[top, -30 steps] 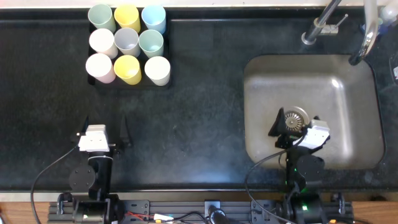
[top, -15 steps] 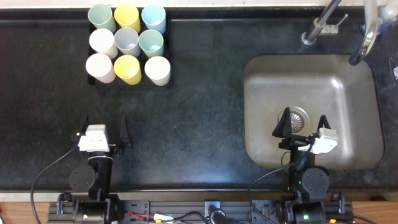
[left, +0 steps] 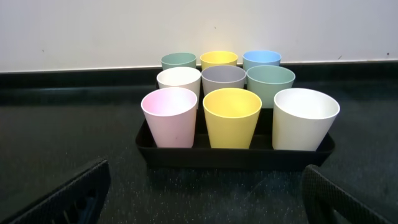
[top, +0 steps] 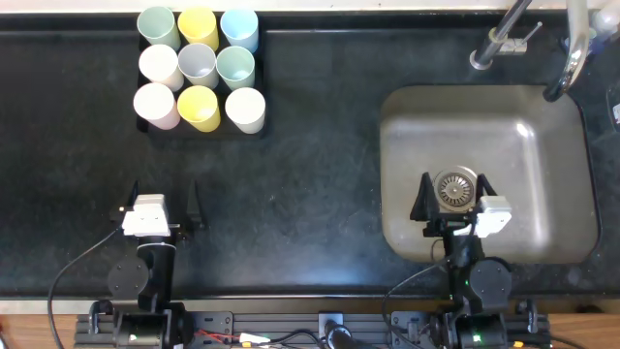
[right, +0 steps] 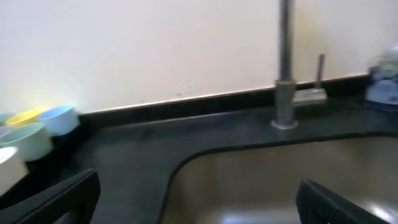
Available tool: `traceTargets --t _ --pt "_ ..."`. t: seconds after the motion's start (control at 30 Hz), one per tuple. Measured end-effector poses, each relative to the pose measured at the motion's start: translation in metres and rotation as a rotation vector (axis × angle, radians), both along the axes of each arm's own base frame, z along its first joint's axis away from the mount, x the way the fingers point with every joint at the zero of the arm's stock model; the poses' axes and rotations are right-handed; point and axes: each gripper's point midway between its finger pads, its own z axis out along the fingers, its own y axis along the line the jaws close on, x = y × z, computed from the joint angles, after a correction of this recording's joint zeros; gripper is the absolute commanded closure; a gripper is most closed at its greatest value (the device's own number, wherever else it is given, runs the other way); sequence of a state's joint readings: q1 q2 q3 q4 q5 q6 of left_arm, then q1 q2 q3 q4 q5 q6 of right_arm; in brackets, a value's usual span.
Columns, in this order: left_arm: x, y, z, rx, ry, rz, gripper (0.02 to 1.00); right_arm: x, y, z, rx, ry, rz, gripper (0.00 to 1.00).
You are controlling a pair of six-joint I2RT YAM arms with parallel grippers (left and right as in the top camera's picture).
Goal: Store Cups
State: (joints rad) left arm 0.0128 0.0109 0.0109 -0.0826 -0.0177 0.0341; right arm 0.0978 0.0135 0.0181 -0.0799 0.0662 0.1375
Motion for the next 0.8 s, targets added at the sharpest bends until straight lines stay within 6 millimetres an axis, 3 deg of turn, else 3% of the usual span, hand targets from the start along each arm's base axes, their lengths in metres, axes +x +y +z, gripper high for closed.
traceTargets --t 0.8 --pt "0.0 0.0 0.0 0.0 0.0 0.0 0.02 -0.0009 0.0106 -0.0001 0.001 0.0 0.062 0.003"
